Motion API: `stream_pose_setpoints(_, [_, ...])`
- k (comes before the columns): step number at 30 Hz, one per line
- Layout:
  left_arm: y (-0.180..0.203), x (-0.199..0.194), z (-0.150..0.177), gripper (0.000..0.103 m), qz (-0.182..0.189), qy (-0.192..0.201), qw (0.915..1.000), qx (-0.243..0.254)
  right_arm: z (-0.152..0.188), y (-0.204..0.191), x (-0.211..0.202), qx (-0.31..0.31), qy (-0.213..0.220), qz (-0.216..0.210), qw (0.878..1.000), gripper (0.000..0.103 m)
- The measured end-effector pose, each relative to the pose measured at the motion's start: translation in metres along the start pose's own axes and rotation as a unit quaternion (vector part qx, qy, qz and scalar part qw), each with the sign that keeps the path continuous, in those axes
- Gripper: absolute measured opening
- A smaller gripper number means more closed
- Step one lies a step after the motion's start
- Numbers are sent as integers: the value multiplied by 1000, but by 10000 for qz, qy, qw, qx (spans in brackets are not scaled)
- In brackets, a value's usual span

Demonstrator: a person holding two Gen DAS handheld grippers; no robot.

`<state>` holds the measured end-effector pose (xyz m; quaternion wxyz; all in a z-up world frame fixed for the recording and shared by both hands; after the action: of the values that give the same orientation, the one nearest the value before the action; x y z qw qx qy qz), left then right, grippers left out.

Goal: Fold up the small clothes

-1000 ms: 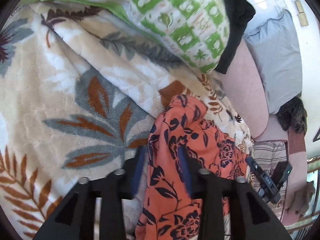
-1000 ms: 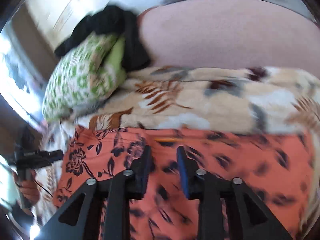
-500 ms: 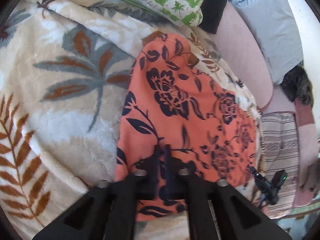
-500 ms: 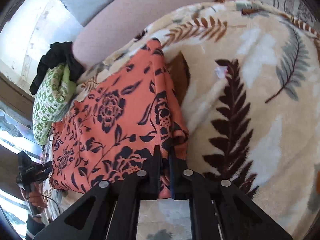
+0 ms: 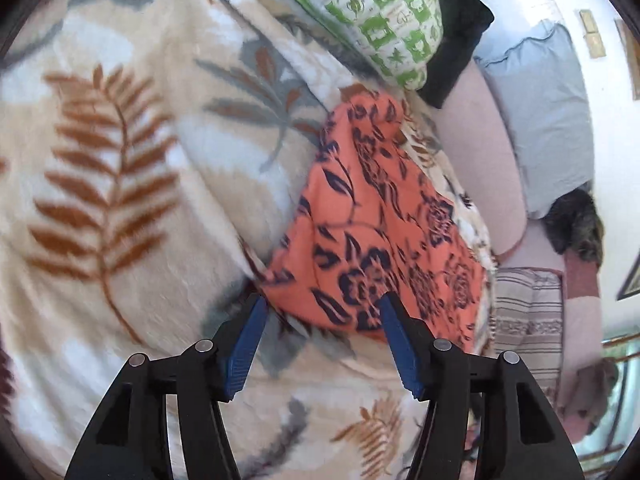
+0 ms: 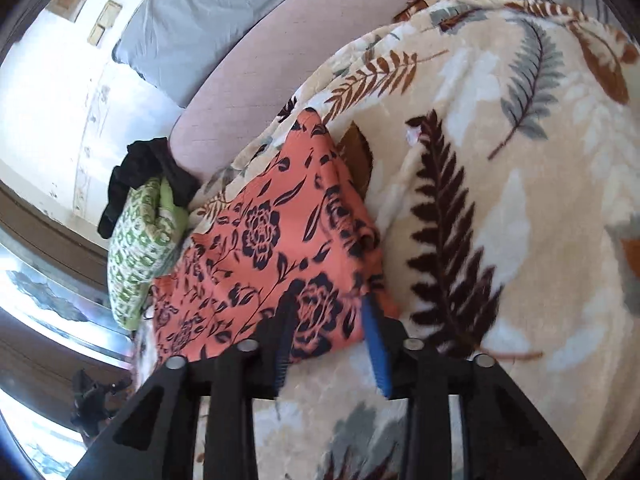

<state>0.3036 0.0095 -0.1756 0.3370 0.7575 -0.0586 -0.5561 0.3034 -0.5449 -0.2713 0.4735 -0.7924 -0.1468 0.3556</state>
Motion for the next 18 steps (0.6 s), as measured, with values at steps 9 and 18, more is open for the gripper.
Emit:
stream_pose_setpoints(9, [-15, 64, -7, 10, 88, -678, 9940, -858, 2, 22, 21, 1041, 373, -166, 9937, 34])
stream_pose_setpoints(18, [-48, 44, 12, 9, -439, -488, 9957, -661, 1, 23, 14, 416, 234, 213, 9986, 6])
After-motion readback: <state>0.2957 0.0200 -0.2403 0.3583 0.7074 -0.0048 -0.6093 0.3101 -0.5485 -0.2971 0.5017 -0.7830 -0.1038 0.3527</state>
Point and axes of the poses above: each gripper's, at about its wrist camera, not at the fingertips, and x roughly the way its jaws point, y to its right, z to its underside, the point moved 10 cm from there along x, roughly the way its jaws point, and after that the axes turned 12 degrees about -z, right-handed, at the moved point
